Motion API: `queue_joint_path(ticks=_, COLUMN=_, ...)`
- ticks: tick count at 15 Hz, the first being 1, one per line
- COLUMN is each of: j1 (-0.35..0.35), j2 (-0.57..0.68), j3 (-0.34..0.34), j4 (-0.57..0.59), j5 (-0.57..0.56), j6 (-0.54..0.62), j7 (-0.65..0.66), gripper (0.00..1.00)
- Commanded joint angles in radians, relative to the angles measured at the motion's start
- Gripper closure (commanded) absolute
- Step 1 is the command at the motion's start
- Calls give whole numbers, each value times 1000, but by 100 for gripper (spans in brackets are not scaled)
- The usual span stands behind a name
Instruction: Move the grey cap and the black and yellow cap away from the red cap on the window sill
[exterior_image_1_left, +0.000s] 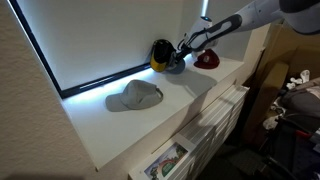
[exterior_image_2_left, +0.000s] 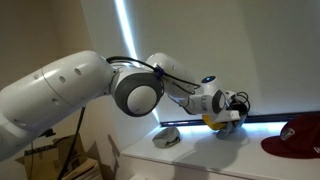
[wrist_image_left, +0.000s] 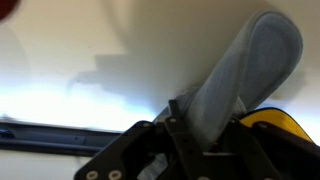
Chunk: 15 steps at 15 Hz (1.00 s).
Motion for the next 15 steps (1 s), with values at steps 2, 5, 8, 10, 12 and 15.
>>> queue_joint_path(ticks=2, j1=109, j2=148, j3=51, j4=304, j5=57, j6=-203, j7=-129, gripper=99)
queue_joint_path(ticks=5, j1=170, j2=211, j3=97, j4=463, j5=78, j6=-347, j7=-268, gripper=98)
queue_joint_path(ticks=8, j1=217, j2=224, j3=152, j4=513, j5=89, j6=-411, j7=-406, gripper=98)
queue_joint_path(ticks=10, j1=261, j2=189, j3=72, j4=512, j5=266, j6=-427, j7=-532, gripper=98)
queue_joint_path(ticks=12, j1=215, j2=197, j3=180, j4=509, j5=268, j6=-502, j7=-643, gripper=98)
queue_joint_path(ticks=15, j1=163, j2=176, j3=218, j4=481, j5=312, j6=-626, j7=-801, gripper=98)
